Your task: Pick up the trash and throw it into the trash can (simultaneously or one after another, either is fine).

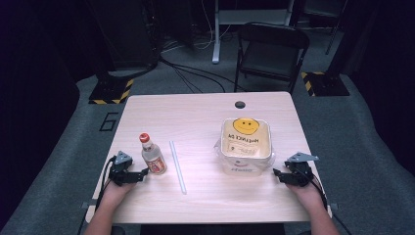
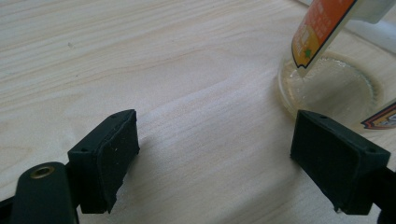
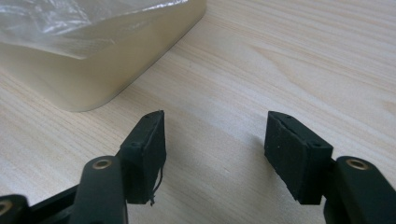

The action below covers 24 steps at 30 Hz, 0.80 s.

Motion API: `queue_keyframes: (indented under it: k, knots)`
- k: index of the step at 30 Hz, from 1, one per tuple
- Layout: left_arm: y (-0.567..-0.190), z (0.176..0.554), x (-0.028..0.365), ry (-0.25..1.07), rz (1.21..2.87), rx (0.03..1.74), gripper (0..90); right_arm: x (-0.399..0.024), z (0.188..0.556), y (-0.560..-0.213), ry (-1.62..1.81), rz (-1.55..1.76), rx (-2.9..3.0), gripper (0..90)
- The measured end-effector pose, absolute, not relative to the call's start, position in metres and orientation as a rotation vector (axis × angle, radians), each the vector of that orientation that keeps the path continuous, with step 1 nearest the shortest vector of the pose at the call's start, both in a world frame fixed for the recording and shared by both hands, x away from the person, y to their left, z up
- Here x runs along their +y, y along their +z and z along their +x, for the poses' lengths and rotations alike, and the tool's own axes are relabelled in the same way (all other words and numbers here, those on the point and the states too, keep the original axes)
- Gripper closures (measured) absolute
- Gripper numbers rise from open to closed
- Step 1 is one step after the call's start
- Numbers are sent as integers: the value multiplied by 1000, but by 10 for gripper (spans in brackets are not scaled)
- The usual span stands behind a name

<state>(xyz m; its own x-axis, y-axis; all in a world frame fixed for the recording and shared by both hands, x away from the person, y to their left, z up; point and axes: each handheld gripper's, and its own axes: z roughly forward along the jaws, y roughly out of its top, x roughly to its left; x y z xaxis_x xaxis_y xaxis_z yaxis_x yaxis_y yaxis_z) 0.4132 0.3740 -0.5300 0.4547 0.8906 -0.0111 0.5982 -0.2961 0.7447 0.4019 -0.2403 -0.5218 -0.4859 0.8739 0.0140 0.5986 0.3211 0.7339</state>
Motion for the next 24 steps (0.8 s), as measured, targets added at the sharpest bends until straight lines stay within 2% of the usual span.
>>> queue_keyframes:
  k: [10, 13, 24]
  knots:
    - [-530, 413, 374, 543, 2014, 1237, 148, -245, 393, -497, 1041, 1328, 2150, 431]
    - [-530, 414, 374, 543, 2007, 1239, 149, -242, 390, -486, 1055, 1307, 2163, 469]
    - [-530, 413, 374, 539, 2012, 1237, 149, -230, 373, -468, 1110, 1284, 2203, 454]
